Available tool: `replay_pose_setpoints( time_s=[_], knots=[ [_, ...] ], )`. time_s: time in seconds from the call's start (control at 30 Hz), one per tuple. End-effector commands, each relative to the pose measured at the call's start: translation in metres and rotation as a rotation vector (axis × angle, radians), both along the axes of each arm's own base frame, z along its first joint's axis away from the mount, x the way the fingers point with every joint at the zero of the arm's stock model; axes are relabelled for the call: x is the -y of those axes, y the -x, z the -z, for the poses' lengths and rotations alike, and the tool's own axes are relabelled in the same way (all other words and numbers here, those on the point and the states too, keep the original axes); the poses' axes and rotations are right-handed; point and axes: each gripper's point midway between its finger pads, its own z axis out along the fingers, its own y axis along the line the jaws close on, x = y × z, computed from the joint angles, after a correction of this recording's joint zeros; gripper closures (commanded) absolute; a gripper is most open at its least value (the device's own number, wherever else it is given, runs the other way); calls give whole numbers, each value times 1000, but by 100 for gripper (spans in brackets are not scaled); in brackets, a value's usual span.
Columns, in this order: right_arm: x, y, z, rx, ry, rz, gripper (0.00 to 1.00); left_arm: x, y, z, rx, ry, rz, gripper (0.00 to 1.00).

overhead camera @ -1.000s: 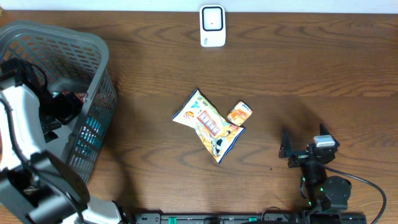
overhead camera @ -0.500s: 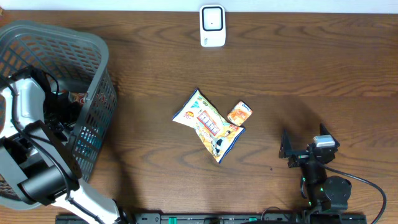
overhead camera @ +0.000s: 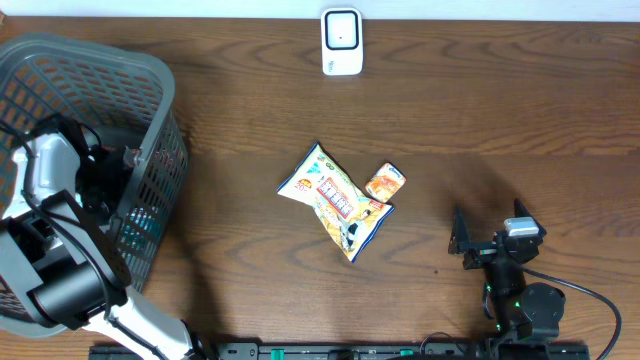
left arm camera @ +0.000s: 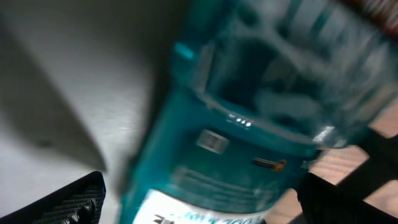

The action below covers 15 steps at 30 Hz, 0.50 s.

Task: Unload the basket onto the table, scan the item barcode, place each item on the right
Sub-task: 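Reach into the basket and grasp the blue Listerine bottle cap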

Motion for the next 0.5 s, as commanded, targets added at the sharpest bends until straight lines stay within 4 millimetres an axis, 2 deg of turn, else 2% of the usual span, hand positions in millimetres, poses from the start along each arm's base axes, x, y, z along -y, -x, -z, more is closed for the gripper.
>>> replay_pose_setpoints(
  time_s=[0.0, 0.17, 0.47],
  knots=[
    [-3, 0, 0, 0, -10, -10, 1, 11, 7, 11, 9, 64, 88, 2],
    [-3, 0, 0, 0, -10, -10, 1, 7, 0, 18, 41, 40, 77, 2],
    [-3, 0, 0, 0, -10, -10, 1, -5, -19, 21, 78, -16, -111, 2]
  ],
)
